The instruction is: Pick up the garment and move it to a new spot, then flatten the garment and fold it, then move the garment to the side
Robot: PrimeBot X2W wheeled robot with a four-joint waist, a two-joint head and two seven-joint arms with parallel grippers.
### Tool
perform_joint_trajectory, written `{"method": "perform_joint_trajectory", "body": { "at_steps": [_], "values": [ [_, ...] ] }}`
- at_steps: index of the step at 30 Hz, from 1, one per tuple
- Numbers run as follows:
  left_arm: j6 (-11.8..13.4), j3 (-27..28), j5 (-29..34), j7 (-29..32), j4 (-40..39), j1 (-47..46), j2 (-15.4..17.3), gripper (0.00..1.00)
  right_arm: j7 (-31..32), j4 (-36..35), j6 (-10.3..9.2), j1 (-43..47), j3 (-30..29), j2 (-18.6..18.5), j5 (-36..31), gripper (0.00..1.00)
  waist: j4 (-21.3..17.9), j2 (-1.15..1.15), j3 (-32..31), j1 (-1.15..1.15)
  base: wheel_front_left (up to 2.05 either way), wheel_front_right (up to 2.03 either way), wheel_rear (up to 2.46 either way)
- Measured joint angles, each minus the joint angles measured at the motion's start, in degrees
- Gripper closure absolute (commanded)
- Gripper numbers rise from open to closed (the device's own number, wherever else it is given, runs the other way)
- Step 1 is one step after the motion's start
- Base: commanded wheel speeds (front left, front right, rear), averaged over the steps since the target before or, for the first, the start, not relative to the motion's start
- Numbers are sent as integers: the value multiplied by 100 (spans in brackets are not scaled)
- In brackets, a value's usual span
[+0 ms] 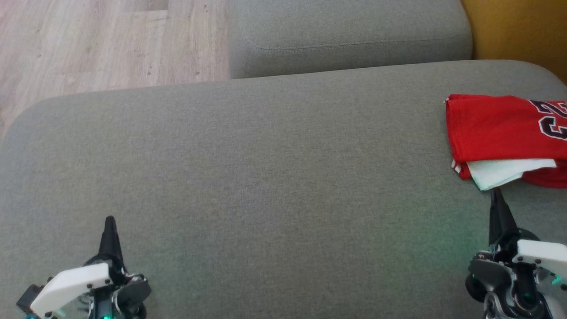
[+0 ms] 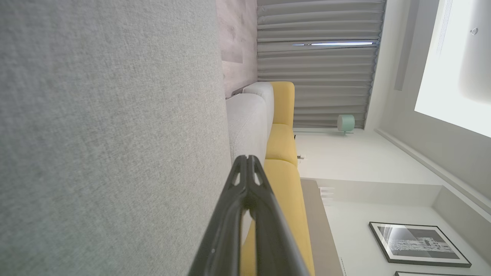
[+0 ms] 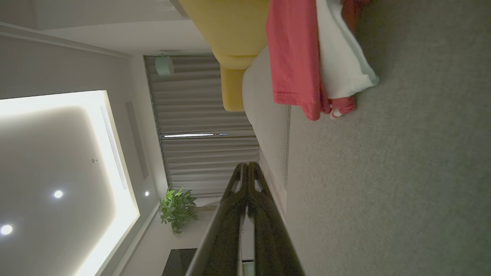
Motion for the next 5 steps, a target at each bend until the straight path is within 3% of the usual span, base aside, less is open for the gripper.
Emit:
{"method": "perform_joint_trajectory", "body": {
  "at_steps": [5],
  "values": [
    [0, 12, 0, 2, 2, 1, -2, 100, 1, 1, 0, -50, -5, 0, 0, 100, 0, 0, 0, 0, 0, 0, 0]
  ]
}}
